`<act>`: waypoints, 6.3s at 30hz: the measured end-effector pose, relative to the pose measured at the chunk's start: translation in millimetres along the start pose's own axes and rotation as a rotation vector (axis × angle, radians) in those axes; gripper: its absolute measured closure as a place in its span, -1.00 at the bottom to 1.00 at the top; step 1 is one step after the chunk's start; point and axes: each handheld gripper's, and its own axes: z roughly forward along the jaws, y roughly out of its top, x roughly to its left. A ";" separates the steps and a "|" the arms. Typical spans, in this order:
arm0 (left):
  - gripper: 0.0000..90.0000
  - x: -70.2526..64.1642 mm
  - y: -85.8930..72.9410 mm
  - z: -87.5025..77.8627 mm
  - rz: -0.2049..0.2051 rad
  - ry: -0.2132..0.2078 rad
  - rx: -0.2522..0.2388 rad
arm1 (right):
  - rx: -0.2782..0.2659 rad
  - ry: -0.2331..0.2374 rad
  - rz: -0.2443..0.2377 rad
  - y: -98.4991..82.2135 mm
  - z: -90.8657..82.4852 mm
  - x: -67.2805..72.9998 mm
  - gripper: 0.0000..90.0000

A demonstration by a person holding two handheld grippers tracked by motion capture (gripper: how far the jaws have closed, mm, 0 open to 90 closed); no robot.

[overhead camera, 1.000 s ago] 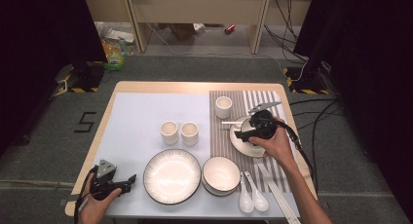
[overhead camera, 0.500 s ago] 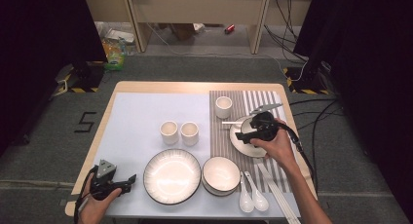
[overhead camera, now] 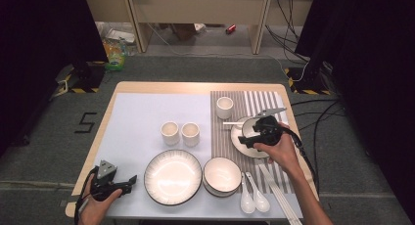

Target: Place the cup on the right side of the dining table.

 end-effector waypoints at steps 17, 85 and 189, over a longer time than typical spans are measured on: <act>-0.68 0.0 0.1 -0.4 0.001 -0.002 0.005 | -0.003 -0.007 -0.006 -18.0 -8.1 2.3 -0.43; -0.68 0.1 0.2 -0.6 0.002 -0.004 0.007 | -0.086 -0.035 0.051 -110.5 -30.3 11.8 -0.45; -0.68 -0.1 0.2 -0.9 0.011 0.002 0.011 | -0.035 -0.101 0.026 -176.5 -17.1 10.5 -0.55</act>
